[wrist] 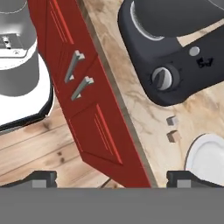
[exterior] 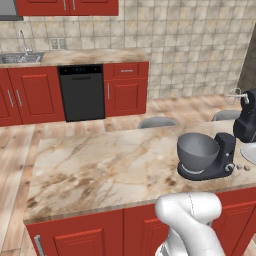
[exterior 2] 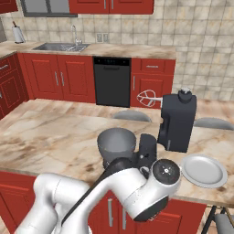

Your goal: Add butter and sugar cubes to the stand mixer bowl and then turn on the stand mixer to begin making frosting.

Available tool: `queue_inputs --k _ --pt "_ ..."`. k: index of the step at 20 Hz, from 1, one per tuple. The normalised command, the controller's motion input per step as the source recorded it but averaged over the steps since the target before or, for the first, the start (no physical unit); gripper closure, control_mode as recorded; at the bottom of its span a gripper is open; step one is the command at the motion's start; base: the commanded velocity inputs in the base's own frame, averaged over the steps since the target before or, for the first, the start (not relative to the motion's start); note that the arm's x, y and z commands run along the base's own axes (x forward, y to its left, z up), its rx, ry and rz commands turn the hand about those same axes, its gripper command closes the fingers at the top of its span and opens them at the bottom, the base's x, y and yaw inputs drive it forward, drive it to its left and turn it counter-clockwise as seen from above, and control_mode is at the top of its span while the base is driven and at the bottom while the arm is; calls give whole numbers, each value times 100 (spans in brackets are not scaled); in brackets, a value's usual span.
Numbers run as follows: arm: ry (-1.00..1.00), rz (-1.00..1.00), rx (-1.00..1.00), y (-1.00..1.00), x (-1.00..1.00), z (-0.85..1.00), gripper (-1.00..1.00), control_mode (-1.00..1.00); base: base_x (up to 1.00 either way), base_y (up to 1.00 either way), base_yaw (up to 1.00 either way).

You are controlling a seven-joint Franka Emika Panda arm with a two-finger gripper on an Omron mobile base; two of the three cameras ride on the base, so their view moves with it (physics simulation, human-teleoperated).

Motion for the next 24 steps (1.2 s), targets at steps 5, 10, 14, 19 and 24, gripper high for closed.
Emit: queue_inputs --k 5,10,14,19,24 --pt "-12 8 23 -12 43 0 -100 -100 0 0 0" --pt "-10 10 22 -4 42 -6 -100 -100 0 0 0" --pt "-11 11 22 -2 26 -16 -100 -100 0 0 0" --pt "-10 9 22 -1 9 -19 -100 -100 0 0 0" --pt "-8 9 20 -2 4 -16 -100 -100 0 0 0"
